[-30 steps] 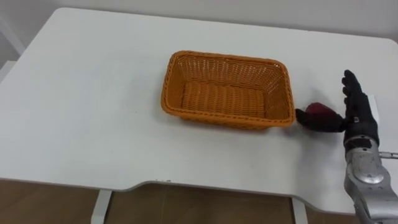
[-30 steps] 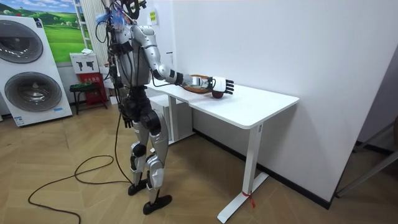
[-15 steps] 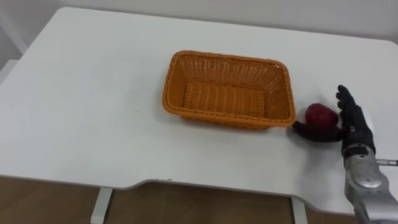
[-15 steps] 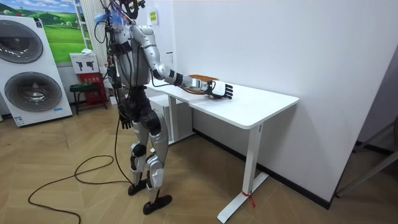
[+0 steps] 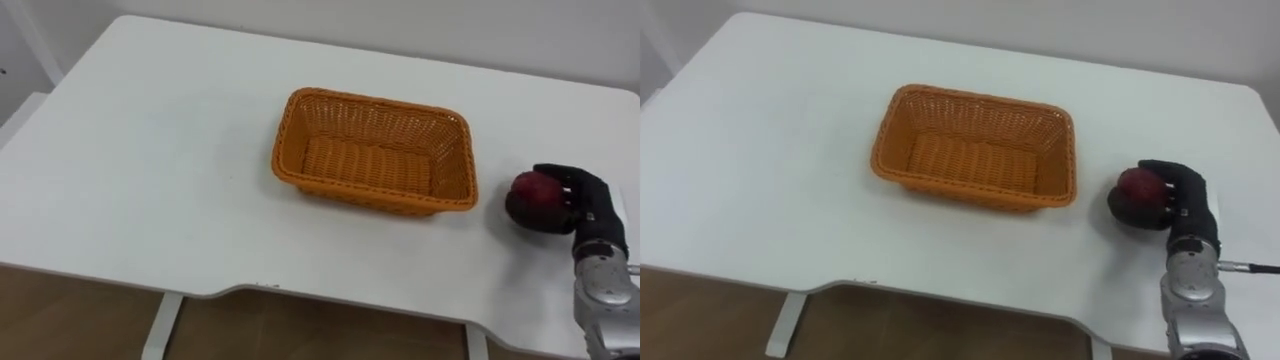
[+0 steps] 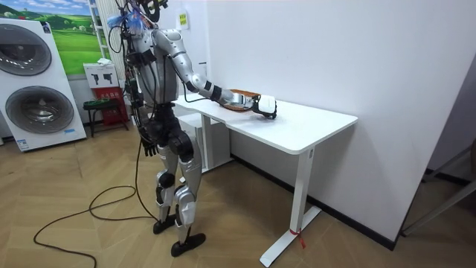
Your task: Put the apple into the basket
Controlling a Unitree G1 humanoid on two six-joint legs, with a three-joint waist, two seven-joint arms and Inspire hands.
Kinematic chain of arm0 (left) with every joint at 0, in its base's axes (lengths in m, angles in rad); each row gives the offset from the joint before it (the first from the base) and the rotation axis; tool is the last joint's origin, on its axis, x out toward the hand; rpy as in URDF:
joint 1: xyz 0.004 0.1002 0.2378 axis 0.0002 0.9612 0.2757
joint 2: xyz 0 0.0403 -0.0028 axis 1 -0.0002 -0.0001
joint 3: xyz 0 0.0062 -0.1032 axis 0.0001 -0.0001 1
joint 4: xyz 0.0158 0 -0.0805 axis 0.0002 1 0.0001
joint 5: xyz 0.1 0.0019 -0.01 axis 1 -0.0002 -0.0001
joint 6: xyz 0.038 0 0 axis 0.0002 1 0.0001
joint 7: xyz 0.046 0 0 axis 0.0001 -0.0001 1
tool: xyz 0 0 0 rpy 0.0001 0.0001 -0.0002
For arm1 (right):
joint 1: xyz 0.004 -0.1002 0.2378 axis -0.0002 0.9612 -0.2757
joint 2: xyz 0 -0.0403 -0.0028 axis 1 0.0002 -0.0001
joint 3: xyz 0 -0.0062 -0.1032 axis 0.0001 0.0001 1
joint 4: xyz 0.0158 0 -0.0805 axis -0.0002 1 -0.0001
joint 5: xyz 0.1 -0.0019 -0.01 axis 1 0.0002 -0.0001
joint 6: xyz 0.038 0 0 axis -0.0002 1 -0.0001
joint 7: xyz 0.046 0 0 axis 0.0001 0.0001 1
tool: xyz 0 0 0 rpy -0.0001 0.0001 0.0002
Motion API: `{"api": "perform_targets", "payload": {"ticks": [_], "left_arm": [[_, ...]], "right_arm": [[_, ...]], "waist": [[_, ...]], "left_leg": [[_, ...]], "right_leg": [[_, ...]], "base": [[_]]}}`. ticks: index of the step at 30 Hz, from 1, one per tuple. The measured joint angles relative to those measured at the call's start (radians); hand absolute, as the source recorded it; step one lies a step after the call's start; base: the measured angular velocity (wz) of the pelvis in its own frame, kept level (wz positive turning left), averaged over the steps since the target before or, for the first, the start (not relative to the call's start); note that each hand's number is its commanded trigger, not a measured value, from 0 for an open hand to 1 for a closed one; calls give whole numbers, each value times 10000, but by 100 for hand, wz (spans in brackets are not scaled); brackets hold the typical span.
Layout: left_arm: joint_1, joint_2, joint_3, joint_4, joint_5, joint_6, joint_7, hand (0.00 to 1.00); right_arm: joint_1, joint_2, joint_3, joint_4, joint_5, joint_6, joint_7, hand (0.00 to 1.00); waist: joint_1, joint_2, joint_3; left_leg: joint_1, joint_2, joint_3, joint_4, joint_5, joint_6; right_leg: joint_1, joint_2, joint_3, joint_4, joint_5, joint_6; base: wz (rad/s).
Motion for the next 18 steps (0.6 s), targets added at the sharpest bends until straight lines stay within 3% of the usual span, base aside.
{"api": "perform_targets", "payload": {"ticks": [12, 18], "left_arm": [[-260, -9, 59, 29, 13, -7, 5, 0], [-96, -74, 30, -43, 13, -13, 110, 0]], "right_arm": [[-88, 9, -26, 275, 29, -7, 10, 100], [-28, 105, -24, -71, 226, 110, -279, 100]], "waist": [[15, 46, 25], [-35, 129, 10]], "left_leg": [[154, 16, 10, -85, -21, -21], [139, 15, 16, -73, -24, -23]], "right_leg": [[148, 17, 23, -11, 0, -1], [149, 17, 45, 21, 8, -9]], "base": [[0], [0]]}}
